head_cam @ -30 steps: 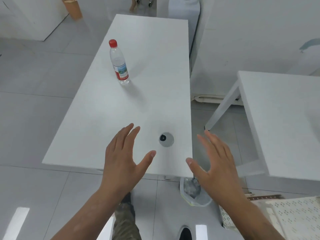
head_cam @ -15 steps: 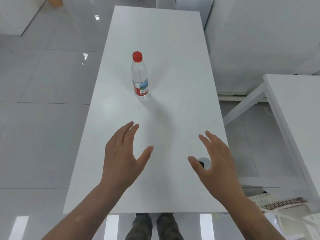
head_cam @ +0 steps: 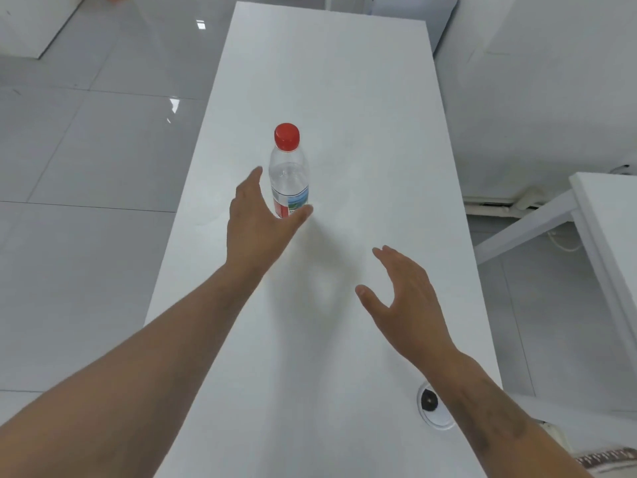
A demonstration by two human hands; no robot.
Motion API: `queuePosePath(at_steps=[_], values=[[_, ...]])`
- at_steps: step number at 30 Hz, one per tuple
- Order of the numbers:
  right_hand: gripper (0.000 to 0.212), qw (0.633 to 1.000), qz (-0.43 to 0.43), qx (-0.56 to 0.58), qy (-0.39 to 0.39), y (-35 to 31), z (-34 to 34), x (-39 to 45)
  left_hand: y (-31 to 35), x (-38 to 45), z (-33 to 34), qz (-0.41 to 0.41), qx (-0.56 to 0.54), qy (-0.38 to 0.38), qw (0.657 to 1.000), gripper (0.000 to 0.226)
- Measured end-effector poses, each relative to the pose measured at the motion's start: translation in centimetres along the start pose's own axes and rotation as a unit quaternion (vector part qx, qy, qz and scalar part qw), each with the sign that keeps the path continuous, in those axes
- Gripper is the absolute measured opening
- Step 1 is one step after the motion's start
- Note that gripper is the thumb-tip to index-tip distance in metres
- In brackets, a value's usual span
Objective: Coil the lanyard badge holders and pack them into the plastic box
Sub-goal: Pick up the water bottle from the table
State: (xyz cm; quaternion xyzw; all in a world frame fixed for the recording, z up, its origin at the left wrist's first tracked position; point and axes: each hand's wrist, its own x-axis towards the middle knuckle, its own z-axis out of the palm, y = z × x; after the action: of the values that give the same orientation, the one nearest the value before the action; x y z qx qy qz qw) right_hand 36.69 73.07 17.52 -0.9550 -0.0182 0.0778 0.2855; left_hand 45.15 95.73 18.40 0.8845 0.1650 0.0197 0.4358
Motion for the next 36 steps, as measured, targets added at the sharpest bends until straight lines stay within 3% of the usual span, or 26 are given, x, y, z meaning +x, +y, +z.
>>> queuePosePath(at_steps=[8,12,14,17,19,24,31,36], values=[[0.059,0.999,0.011,0.027,-0.037,-0.2,2.2,3.0,0.6,3.6,1.0,-0.011,-0.122,-0.009,0.992,0.065],[0.054,0.987,0.077,0.13,-0.046,-0.9,2.9,4.3,0.5,2.6,0.6,-0.047,-0.201,-0.024,0.978,0.056],[0.048,0.959,0.142,0.24,-0.042,-1.8,3.0,5.1,0.8,1.6,0.4,-0.065,-0.254,-0.045,0.964,0.053],[0.038,0.872,0.235,0.425,-0.061,-3.0,2.8,5.7,1.3,-0.6,-0.1,-0.093,-0.315,-0.091,0.94,0.047],[0.036,0.83,0.258,0.489,-0.073,-3.3,2.4,5.0,1.3,-2.4,-0.4,-0.1,-0.332,-0.118,0.931,0.043],[0.033,0.795,0.303,0.523,-0.047,-2.7,1.8,-0.6,1.1,-7.8,-1.0,-0.093,-0.332,-0.164,0.924,0.04],[0.025,0.747,0.367,0.554,0.023,-1.1,0.5,-10.1,1.6,-15.7,-0.7,-0.082,-0.303,-0.238,0.919,0.061],[0.026,0.755,0.361,0.547,0.027,1.3,-1.4,-16.5,3.0,-22.5,0.4,-0.061,-0.3,-0.25,0.919,0.046]])
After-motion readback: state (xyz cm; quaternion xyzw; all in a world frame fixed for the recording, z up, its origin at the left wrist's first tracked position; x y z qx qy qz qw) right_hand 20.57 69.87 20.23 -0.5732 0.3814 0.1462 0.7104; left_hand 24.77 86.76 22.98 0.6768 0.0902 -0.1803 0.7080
